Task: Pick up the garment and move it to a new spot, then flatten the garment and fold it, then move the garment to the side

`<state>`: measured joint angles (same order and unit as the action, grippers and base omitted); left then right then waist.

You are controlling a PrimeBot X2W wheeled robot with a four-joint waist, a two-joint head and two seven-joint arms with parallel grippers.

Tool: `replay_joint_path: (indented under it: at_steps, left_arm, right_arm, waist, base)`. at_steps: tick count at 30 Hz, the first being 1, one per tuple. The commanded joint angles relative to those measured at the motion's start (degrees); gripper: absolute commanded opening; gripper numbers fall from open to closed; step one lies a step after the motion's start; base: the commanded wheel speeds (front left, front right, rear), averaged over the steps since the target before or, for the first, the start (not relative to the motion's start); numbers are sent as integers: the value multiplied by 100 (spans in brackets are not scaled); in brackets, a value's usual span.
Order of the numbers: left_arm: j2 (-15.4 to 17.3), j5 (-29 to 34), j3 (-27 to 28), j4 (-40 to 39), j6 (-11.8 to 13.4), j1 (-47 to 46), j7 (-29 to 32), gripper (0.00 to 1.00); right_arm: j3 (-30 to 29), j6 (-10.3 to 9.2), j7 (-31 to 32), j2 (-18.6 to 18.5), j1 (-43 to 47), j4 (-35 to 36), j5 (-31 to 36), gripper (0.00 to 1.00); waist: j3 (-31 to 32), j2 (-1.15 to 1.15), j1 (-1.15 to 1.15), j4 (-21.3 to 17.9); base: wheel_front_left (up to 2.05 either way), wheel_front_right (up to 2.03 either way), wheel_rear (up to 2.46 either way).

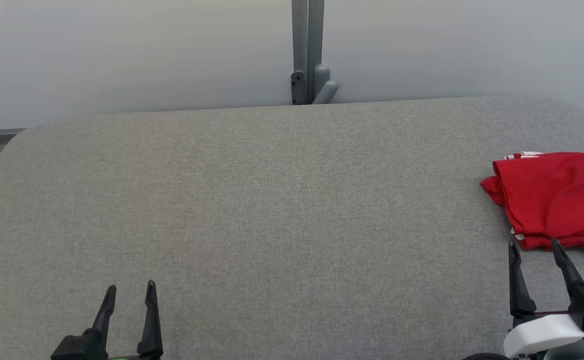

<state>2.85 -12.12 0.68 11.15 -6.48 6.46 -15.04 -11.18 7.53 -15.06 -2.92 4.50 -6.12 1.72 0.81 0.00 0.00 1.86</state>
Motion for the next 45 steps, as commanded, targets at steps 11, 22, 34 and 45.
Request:
replay_joint_path:
  at_steps: [11,22,34,45]
  left_arm:
    - [15,-56,25,-49,44,21,-15,100]
    - [-32,-193,-34,238,38,48,86,0]
    - [-25,-1468,55,237,14,-171,409,0]
    - [-18,-2571,132,234,-7,-362,691,0]
  right_arm:
    - [1,-10,-12,-17,-50,-62,-30,100]
    - [66,2,86,51,-3,-344,-168,0]
    - [124,1,436,41,-173,-400,-1679,0]
    - [188,0,717,31,-317,-442,-2981,0]
  waist:
    - [-45,0,0,-317]
    - [-51,0,0,-308]
    - [-56,0,0,-296]
    - [-60,0,0,-284]
  base:
    - [0,0,0]
    - [0,0,0]
    - [0,0,0]
    - [0,0,0]
